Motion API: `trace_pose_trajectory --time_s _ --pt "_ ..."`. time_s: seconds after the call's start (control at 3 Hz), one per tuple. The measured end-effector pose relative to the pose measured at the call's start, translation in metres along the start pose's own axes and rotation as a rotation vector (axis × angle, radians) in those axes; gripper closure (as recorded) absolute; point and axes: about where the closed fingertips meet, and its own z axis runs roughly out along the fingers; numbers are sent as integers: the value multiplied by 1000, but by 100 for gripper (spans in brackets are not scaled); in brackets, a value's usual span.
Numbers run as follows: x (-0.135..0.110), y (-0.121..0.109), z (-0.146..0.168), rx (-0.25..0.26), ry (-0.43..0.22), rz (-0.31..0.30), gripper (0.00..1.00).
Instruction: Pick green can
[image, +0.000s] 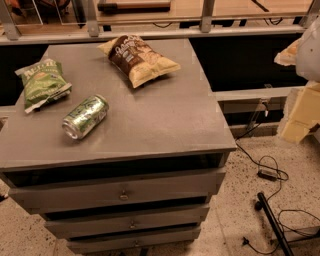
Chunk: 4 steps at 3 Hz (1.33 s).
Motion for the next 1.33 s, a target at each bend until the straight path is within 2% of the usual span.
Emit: trace_pose_trajectory --time_s 0.33,0.67,1.0,1.33 --pt "0 0 0 0 0 0 0" --pt "-18 -7 3 -13 -20 -71 0" --pt "-71 -33 21 -21 13 -226 0" --pt "-138 -47 33 -14 14 -398 0"
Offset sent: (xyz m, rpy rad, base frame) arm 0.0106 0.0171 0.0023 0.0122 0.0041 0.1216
